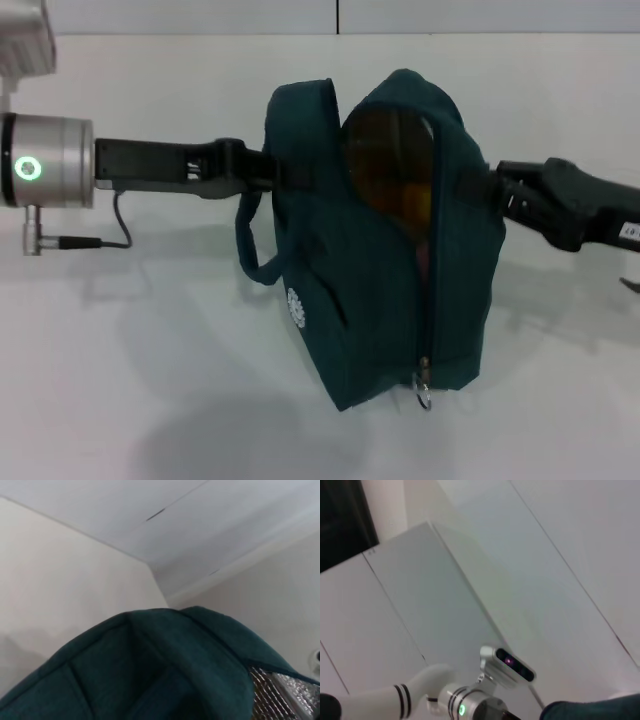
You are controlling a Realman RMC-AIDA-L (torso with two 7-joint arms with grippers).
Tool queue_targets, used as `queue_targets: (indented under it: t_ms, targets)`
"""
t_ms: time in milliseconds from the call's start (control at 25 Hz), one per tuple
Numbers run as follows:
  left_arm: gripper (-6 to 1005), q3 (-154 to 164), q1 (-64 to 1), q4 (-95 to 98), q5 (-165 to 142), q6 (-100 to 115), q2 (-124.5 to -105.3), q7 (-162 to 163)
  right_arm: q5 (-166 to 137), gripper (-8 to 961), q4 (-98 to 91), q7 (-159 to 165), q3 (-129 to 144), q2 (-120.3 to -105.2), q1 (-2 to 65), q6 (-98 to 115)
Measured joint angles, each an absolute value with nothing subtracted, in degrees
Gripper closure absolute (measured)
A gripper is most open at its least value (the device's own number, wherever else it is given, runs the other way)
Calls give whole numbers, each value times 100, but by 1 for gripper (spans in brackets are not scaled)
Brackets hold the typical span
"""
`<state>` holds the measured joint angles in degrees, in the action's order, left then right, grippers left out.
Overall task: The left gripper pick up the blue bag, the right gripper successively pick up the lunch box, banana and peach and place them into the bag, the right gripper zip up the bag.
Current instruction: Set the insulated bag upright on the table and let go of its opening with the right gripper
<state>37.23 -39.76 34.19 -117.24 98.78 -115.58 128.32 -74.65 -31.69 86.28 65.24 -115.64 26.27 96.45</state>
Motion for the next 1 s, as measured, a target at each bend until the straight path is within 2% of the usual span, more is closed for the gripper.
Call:
queue_targets:
  t_ms: [880,1000]
  targets:
    - [941,3948,-3682,3340,-11542,10211,-11598,12229,-7439,880,-3123,7654,6480,-11521,2210,9906]
    - [940,3946,-3659,3313,-11501,10203,-11605,12217,-7385,825,-3120,7446,6467,-11525,2089,9972]
